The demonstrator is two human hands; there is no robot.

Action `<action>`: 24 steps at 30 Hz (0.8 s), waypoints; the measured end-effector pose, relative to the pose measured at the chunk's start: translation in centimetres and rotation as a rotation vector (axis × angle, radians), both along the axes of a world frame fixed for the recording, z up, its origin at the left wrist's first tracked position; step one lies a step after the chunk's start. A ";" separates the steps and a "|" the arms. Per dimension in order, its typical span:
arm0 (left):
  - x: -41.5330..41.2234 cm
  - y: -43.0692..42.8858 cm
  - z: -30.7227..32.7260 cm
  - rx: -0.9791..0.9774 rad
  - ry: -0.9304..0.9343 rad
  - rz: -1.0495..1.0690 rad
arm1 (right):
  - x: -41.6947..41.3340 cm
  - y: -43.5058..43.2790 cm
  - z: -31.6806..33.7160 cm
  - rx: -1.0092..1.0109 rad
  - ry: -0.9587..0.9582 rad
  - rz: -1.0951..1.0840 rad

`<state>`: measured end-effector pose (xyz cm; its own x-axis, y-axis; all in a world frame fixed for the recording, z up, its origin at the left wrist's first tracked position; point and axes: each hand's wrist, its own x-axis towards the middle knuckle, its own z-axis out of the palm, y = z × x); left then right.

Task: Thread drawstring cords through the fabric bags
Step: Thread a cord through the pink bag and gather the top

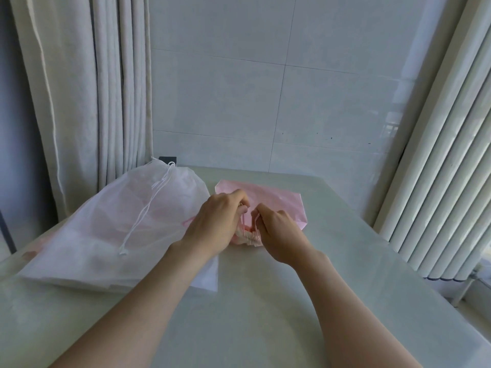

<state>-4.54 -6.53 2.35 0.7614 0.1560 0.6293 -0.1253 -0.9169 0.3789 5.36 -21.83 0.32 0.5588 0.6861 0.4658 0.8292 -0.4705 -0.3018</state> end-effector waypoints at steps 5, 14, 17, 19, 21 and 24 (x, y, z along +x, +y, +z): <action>0.8 -0.5 -1.1 -0.133 0.030 -0.071 | 0.1 0.5 0.0 -0.071 0.127 -0.109; 0.9 -0.7 -2.0 -0.005 0.171 -0.064 | -0.2 -0.6 1.3 0.160 0.468 -0.102; 0.7 -0.9 -2.1 -0.021 0.199 -0.067 | -0.4 -0.4 1.4 0.293 0.523 -0.151; 0.6 -1.1 -2.2 -0.043 0.184 -0.058 | -0.3 -0.3 1.4 0.348 0.490 -0.170; 0.6 -1.2 -2.1 -0.075 0.164 -0.040 | -0.5 -0.3 1.9 0.369 0.543 -0.114; 0.5 -1.5 -1.8 -0.097 0.145 -0.051 | -1.2 -0.5 2.6 0.392 0.721 0.065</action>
